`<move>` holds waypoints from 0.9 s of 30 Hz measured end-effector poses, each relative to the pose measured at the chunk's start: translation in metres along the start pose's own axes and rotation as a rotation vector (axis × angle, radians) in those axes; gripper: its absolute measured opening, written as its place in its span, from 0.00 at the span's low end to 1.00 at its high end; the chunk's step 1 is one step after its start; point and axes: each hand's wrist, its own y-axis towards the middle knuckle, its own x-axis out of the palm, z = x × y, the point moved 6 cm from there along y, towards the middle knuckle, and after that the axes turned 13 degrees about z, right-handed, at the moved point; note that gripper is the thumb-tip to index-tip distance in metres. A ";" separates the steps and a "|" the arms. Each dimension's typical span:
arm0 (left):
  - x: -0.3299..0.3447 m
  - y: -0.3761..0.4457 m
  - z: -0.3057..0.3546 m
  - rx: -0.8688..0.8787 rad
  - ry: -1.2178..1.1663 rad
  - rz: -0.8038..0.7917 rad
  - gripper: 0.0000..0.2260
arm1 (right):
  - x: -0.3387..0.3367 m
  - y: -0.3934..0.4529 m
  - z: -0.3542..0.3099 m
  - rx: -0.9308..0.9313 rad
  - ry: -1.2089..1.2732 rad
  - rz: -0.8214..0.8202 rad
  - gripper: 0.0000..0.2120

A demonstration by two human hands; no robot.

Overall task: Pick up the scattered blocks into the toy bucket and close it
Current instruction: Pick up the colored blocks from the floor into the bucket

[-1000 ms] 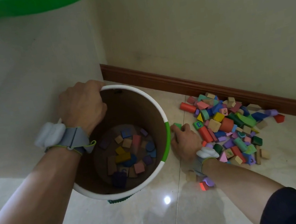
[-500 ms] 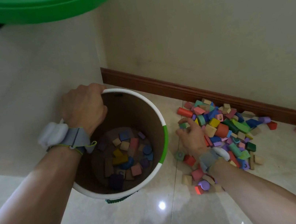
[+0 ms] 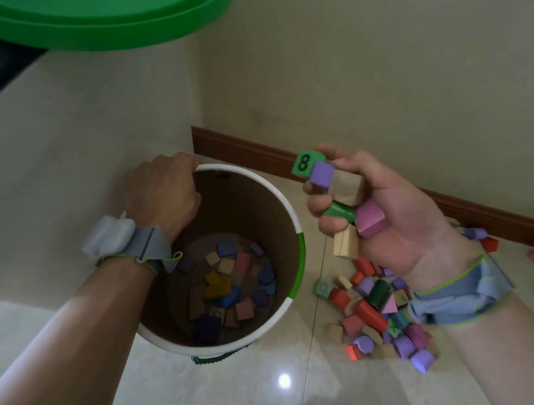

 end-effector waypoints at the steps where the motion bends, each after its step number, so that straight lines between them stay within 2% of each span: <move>1: 0.000 0.000 0.000 -0.003 0.002 0.002 0.17 | 0.011 -0.006 0.003 0.033 -0.003 -0.035 0.13; 4: 0.003 0.000 -0.001 0.000 -0.009 -0.006 0.16 | 0.032 -0.014 0.020 0.159 -0.005 -0.055 0.14; 9: 0.002 0.001 -0.001 0.004 -0.011 -0.013 0.15 | 0.044 -0.008 0.049 0.319 0.004 0.060 0.08; 15: 0.002 0.000 -0.001 0.006 -0.021 -0.038 0.16 | 0.046 0.005 0.064 0.288 -0.056 0.169 0.12; 19: 0.004 0.002 -0.002 0.014 -0.028 -0.050 0.16 | 0.047 0.010 0.071 0.272 -0.114 0.152 0.10; 22: 0.003 0.001 -0.001 0.027 -0.029 -0.035 0.16 | 0.046 0.010 0.074 0.206 -0.223 0.106 0.11; 24: 0.002 0.001 -0.001 0.032 -0.015 -0.028 0.16 | 0.044 0.010 0.073 0.109 -0.385 0.076 0.13; 27: 0.001 0.000 0.000 0.026 -0.012 -0.025 0.17 | 0.046 0.008 0.064 -0.193 -0.892 0.029 0.11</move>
